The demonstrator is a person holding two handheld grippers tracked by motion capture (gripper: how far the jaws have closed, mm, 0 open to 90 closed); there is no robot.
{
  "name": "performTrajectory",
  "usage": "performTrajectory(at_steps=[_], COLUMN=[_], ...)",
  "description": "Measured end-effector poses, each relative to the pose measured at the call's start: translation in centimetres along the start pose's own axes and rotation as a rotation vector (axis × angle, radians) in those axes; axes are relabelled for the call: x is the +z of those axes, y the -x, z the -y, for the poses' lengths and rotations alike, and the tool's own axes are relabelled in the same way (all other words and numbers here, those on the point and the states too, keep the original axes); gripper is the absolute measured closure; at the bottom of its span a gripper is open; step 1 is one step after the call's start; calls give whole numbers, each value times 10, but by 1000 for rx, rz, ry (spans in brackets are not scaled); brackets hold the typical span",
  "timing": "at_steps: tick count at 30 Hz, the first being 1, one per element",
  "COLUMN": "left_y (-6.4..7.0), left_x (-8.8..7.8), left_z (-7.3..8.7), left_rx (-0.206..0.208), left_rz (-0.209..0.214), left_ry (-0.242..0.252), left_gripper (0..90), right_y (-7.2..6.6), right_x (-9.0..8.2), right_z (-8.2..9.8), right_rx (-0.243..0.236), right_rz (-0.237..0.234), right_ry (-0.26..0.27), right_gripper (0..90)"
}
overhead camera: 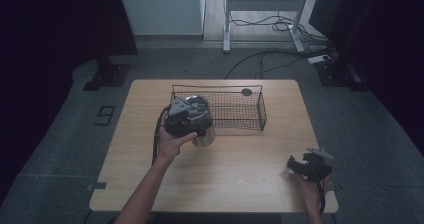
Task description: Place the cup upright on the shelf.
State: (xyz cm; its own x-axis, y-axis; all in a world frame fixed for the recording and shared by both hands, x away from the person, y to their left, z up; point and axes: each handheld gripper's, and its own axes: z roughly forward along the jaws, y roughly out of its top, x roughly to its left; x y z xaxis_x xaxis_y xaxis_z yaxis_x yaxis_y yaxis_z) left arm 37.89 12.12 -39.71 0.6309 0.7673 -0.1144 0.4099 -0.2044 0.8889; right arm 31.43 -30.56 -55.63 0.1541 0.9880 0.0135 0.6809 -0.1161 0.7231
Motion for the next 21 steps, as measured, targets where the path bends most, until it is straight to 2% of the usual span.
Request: performTrajectory(at_steps=[7,21], left_y=[-5,-13], left_x=[3,8], left_z=[-7,-15], left_rx=[-12,-8], left_rz=[-9,-38], left_ry=[3,3], left_gripper=[38,39], right_y=[0,0], right_x=[0,0], right_z=[0,0], right_rx=[-2,-2], right_rz=[0,0], right_ry=[-1,2], right_gripper=[46,46])
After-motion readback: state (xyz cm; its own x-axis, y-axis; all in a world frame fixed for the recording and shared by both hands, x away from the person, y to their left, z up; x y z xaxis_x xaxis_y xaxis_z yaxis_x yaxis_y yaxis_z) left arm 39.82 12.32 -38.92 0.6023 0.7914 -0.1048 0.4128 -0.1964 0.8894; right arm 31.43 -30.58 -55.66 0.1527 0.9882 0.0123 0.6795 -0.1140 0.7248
